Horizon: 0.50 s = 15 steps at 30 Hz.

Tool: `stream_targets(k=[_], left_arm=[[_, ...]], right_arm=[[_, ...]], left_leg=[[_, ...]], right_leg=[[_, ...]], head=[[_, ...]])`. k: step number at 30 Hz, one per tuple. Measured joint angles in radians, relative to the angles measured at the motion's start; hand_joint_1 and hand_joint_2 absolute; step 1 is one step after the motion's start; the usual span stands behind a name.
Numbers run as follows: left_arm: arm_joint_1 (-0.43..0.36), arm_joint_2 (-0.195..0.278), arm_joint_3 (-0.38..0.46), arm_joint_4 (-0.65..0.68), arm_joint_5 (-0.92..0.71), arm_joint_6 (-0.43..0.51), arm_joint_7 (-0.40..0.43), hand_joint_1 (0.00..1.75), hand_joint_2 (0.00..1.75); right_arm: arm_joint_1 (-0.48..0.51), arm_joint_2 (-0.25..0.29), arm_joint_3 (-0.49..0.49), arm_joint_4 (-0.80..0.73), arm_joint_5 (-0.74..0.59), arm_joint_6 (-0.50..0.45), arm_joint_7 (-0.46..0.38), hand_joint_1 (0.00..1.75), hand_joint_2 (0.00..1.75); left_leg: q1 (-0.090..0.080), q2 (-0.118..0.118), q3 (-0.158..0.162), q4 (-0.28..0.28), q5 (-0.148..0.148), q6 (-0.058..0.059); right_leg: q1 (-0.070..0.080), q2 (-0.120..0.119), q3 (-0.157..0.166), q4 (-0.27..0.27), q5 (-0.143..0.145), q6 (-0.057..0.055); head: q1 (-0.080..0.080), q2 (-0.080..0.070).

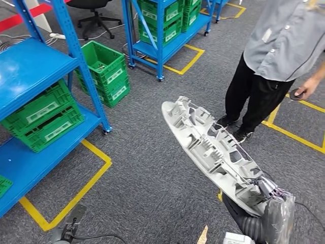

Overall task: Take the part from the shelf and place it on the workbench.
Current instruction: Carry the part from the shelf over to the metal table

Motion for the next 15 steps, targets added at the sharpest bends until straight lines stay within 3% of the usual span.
stream_targets(k=[1, 3, 5, 6, 9, 11, 13, 14, 15], left_arm=[[0.000, 0.000, 0.000, 0.000, 0.000, 0.000, 0.000, 0.00, 1.75], [-0.001, 0.000, 0.000, 0.000, 0.000, 0.000, 0.000, 0.00, 1.75], [-0.002, 0.000, 0.000, 0.000, 0.000, 0.000, 0.000, 0.00, 1.75], [-0.002, 0.000, 0.000, 0.000, 0.000, 0.000, 0.000, 0.00, 1.75], [-0.004, 0.000, 0.000, 0.000, 0.000, 0.000, 0.000, 0.00, 1.75], [-0.007, -0.002, -0.001, 0.000, 0.000, 0.000, 0.000, 0.00, 1.75], [-0.006, -0.003, -0.001, 0.000, 0.000, -0.001, 0.000, 0.00, 1.75], [-0.005, -0.003, -0.001, 0.000, 0.000, -0.001, 0.000, 0.00, 1.75], [-0.004, -0.003, -0.001, 0.000, 0.000, -0.001, 0.000, 0.00, 1.75]], right_arm=[[0.001, 0.000, -0.001, 0.000, 0.000, 0.000, 0.000, 1.75, 1.75], [0.000, 0.000, -0.004, 0.000, 0.000, 0.000, 0.000, 1.75, 1.75], [-0.001, 0.000, -0.006, -0.001, -0.001, 0.000, -0.001, 1.75, 1.75], [-0.002, 0.001, -0.007, -0.002, -0.001, 0.000, -0.001, 1.75, 1.75], [0.001, 0.001, -0.013, -0.004, -0.008, 0.000, -0.001, 1.75, 1.75], [0.000, 0.003, -0.018, -0.005, -0.013, 0.000, -0.002, 1.75, 1.75], [0.000, 0.005, -0.019, -0.006, -0.012, 0.000, -0.003, 1.75, 1.75], [0.000, 0.006, -0.020, -0.006, -0.012, 0.000, -0.003, 1.75, 1.75], [0.001, 0.006, -0.021, -0.006, -0.012, 0.000, -0.003, 1.75, 1.75]], left_leg=[[0.000, 0.008, 0.002, 0.000, -0.002, -0.001], [-0.001, 0.022, 0.007, 0.000, -0.006, -0.005], [-0.007, 0.033, 0.011, 0.003, -0.011, -0.014], [-0.010, 0.039, 0.011, 0.002, -0.012, -0.018], [-0.009, 0.046, 0.010, 0.004, -0.018, -0.031], [-0.006, 0.021, -0.018, 0.063, -0.058, -0.038], [-0.006, -0.004, -0.081, 0.196, -0.121, -0.041], [-0.006, -0.009, -0.111, 0.254, -0.139, -0.041], [-0.006, -0.012, -0.127, 0.283, -0.139, -0.041]], right_leg=[[0.000, -0.002, 0.016, -0.027, 0.020, -0.001], [0.002, -0.025, 0.090, -0.159, 0.076, -0.004], [0.006, -0.049, 0.146, -0.258, 0.102, -0.012], [0.009, -0.052, 0.153, -0.272, 0.101, -0.017], [0.009, -0.027, 0.150, -0.279, 0.108, -0.035], [0.006, -0.012, 0.150, -0.285, 0.112, -0.048], [0.005, 0.004, 0.149, -0.286, 0.112, -0.055], [0.005, 0.013, 0.149, -0.286, 0.112, -0.056], [0.005, 0.023, 0.149, -0.285, 0.112, -0.057]], head=[[0.000, 0.000], [0.000, 0.000], [-0.001, 0.000], [-0.002, 0.000], [-0.003, 0.000], [-0.006, 0.000], [-0.009, 0.000], [-0.009, 0.000], [-0.009, 0.000]])
